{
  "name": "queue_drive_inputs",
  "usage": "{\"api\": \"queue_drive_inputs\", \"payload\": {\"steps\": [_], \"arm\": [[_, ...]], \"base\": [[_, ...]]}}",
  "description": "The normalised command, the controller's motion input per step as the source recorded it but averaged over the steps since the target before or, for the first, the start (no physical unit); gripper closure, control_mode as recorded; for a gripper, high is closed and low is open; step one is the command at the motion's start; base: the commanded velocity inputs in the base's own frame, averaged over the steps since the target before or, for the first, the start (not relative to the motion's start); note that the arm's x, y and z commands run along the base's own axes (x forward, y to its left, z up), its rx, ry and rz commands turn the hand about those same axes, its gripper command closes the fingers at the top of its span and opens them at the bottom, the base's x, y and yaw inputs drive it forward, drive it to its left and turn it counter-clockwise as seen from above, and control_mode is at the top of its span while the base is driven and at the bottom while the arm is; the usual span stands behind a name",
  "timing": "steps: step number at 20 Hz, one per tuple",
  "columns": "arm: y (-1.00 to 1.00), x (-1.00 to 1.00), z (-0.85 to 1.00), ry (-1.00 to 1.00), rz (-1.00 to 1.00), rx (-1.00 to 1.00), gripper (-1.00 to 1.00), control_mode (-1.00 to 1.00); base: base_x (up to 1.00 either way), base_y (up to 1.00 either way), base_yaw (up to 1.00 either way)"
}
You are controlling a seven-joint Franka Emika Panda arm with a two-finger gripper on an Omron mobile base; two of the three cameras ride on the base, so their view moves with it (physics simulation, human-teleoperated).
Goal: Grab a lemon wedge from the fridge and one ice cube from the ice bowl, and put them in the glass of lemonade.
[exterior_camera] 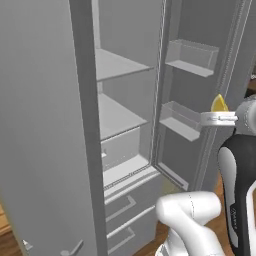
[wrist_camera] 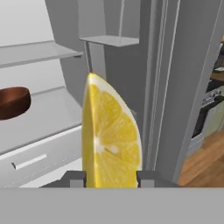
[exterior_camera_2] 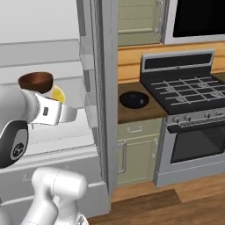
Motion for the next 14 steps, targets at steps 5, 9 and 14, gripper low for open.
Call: {"api": "queue_drive_inputs", "payload": {"steps": [5,9,14], "arm": [[0.00,0.00,0.00,0.00,0.00,0.00,1.00,1.00],[0.00,0.00,0.00,0.00,0.00,0.00,1.00,1.00],[0.00,0.00,0.00,0.00,0.00,0.00,1.00,1.00]], "base": [[-0.50,0.44,-0.57],[-0.33,0.38,-0.60],[-0.21,0.35,-0.64]]}}
